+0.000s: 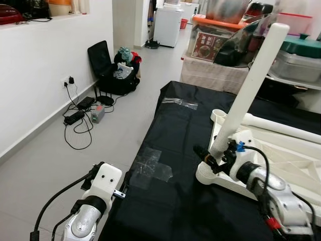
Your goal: Building children table
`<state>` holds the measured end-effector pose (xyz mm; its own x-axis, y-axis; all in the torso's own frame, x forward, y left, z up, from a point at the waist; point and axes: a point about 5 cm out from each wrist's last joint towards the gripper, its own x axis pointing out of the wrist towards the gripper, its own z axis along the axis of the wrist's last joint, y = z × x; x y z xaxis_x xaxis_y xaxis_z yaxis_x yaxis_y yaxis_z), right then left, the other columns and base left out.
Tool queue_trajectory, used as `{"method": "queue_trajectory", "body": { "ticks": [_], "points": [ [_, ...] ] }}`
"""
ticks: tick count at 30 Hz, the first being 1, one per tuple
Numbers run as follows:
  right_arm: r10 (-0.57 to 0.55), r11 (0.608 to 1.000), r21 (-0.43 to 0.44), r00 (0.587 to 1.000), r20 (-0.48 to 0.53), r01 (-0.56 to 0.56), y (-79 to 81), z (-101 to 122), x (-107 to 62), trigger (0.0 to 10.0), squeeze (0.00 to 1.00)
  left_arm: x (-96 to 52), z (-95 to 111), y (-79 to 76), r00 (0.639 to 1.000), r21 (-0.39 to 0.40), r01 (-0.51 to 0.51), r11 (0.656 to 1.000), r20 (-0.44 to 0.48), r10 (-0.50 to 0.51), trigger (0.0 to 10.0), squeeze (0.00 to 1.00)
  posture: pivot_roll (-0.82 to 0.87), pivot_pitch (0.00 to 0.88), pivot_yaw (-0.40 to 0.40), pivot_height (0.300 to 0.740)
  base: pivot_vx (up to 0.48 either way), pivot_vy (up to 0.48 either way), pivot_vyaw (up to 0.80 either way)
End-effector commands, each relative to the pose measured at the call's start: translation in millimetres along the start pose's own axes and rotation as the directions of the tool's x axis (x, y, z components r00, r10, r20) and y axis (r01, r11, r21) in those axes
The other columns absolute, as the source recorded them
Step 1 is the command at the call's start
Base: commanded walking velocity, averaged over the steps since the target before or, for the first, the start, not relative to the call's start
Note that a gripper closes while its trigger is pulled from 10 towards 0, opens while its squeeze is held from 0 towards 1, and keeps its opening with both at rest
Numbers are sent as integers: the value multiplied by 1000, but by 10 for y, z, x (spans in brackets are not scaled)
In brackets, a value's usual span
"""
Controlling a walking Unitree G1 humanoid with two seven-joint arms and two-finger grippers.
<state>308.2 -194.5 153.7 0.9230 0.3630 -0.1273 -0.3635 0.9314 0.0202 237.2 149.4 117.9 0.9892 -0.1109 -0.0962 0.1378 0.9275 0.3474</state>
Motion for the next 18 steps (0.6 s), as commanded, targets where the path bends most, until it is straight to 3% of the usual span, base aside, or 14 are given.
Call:
{"method": "queue_trajectory", "body": {
  "ticks": [1, 7, 8, 10, 11, 15, 16, 17, 18],
  "points": [
    [-49, 999, 5, 998, -40, 50, -9, -86, 52, 10000, 0, -13, -3, 2, 1000, 13, 0, 1000, -7, 1, 10000, 0, 117, 0, -156, 740, 0, 0, 0],
    [-52, 997, 47, 998, -42, 54, 90, -182, 135, 10000, 0, -15, -4, 1, 1000, 14, 4, 1000, -9, -4, 10000, 0, 120, 0, -154, 740, 0, 0, 0],
    [-50, 997, 60, 998, -40, 52, 105, -207, 141, 9333, 0, -14, -4, 3, 1000, 14, 4, 1000, -9, -4, 10000, 0, 120, 0, -154, 740, 0, 0, 0],
    [-50, 997, 60, 998, -40, 52, 105, -207, 141, 9333, 0, -14, -4, 3, 1000, 14, 4, 1000, -9, -4, 10000, 0, 120, 0, -154, 740, 0, 0, 0],
    [-63, 995, 73, 998, -29, 64, 89, -214, 134, 0, 0, -10, -4, 3, 1000, 14, 3, 1000, -9, -3, 10000, 0, 119, 0, -159, 740, 0, 0, 0],
    [-121, 989, 83, 993, -7, 121, 28, -198, 110, 0, 0, -6, -2, 3, 1000, 14, 2, 1000, -8, -2, 10000, 0, 115, 0, -157, 740, 0, 0, 0],
    [-235, 968, 89, 972, 14, 233, -72, -174, 80, 0, 0, -4, -1, 4, 1000, 14, 1, 1000, -7, -1, 10000, 0, 115, 0, -157, 740, 0, 0, 0],
    [-235, 968, 89, 972, 14, 233, -72, -174, 80, 0, 0, -4, -1, 4, 1000, 14, 1, 1000, -7, -1, 10000, 0, 115, 0, -157, 740, 0, 0, 0],
    [-351, 933, 95, 936, 36, 346, -150, -139, 34, 0, 0, -2, 0, 3, 1000, 14, 1, 1000, -6, -1, 10000, 0, 109, 0, -154, 740, 0, 0, 0]
  ]
}}
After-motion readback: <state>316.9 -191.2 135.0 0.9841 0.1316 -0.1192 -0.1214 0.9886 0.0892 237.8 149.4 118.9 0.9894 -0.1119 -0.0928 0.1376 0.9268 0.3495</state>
